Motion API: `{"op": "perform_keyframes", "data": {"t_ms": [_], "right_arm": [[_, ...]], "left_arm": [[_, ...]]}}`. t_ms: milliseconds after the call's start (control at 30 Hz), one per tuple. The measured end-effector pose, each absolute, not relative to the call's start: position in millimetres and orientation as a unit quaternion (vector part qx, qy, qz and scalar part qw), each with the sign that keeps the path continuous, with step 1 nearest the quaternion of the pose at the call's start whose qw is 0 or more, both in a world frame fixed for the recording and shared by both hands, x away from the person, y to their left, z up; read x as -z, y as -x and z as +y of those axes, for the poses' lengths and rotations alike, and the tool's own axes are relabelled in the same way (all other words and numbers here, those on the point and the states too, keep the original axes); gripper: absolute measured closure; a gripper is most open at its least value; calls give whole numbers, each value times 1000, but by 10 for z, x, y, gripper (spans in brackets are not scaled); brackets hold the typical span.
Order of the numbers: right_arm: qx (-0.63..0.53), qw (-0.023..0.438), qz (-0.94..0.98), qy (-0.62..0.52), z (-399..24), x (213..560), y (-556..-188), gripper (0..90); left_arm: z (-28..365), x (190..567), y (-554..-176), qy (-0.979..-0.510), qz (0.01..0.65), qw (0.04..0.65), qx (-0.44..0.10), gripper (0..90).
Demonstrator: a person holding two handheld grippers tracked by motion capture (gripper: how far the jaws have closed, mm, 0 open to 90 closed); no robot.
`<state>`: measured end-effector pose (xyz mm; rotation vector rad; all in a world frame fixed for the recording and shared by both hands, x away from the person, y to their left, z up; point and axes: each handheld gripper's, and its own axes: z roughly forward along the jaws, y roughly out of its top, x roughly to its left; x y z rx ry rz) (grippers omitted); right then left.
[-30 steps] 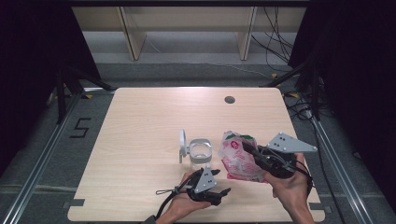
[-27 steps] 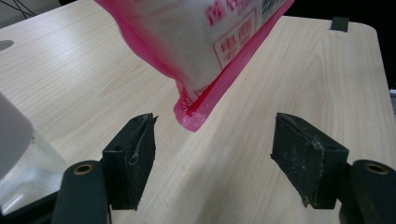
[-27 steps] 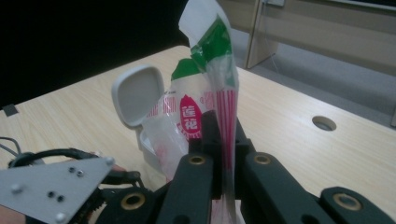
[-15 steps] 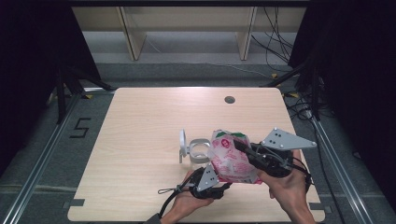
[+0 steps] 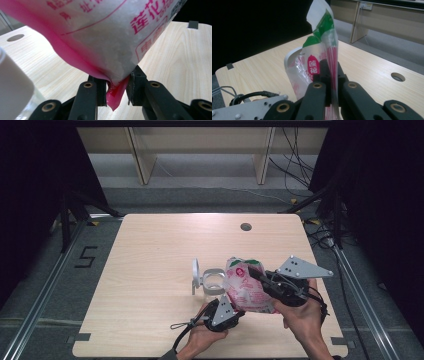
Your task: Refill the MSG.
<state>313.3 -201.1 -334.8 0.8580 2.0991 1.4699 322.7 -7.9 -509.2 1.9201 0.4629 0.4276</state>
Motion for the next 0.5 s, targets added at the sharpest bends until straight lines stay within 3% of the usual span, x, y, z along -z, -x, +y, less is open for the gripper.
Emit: {"op": "perform_keyframes", "data": {"t_ms": [200, 500], "right_arm": [[-542, 197, 748, -327, -2008, 3373, -3197, 900], [-550, 207, 741, -325, -1980, 3388, -3323, 900]], "left_arm": [[-98, 5100, -3248, -799, 197, 537, -184, 731], [-169, 5123, -3310, -792, 200, 550, -174, 736]]}}
